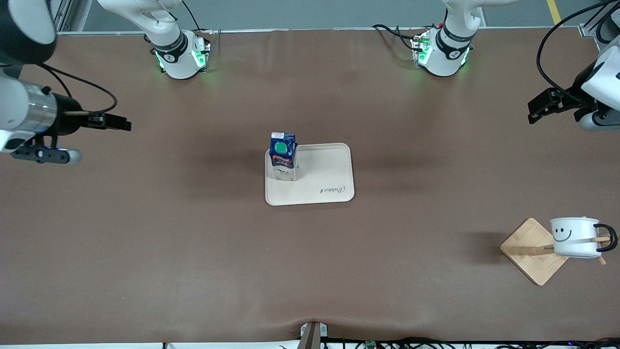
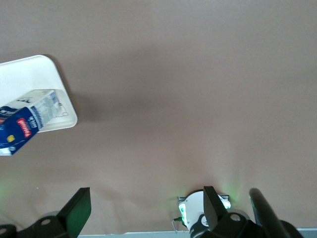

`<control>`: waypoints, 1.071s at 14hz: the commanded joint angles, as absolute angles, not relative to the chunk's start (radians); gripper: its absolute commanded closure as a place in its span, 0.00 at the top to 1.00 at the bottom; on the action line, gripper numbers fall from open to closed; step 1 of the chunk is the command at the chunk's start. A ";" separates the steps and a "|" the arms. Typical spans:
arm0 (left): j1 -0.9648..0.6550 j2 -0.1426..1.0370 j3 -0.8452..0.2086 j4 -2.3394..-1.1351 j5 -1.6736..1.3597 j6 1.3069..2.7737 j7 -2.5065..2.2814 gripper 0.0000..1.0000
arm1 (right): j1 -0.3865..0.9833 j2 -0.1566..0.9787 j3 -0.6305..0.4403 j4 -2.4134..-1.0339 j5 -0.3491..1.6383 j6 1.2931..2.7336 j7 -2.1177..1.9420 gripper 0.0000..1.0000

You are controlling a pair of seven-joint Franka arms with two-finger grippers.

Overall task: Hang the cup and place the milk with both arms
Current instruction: 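Reach the right gripper to the milk carton and grasp it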

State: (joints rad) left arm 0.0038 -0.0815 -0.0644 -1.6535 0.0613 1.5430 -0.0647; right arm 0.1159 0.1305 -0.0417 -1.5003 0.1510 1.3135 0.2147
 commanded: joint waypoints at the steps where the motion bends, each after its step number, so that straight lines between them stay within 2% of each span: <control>1: 0.000 -0.133 -0.058 -1.698 0.048 1.557 -0.063 1.00 | 0.115 0.149 -0.046 -1.488 0.188 1.289 0.279 1.00; 5: 0.011 -0.153 -0.074 -1.707 0.041 1.569 -0.063 1.00 | 0.116 0.178 -0.043 -1.497 0.350 1.304 0.391 1.00; 9: 0.009 -0.149 -0.074 -1.703 0.041 1.580 -0.063 1.00 | 0.135 0.187 0.061 -1.497 0.379 1.379 0.667 1.00; 12: 0.011 -0.141 -0.072 -1.701 0.041 1.617 -0.043 1.00 | 0.152 0.236 0.144 -1.503 0.374 1.387 0.591 1.00; 15: 0.008 -0.130 -0.072 -1.695 0.041 1.626 -0.048 1.00 | 0.181 0.287 0.238 -1.560 0.365 1.562 0.591 1.00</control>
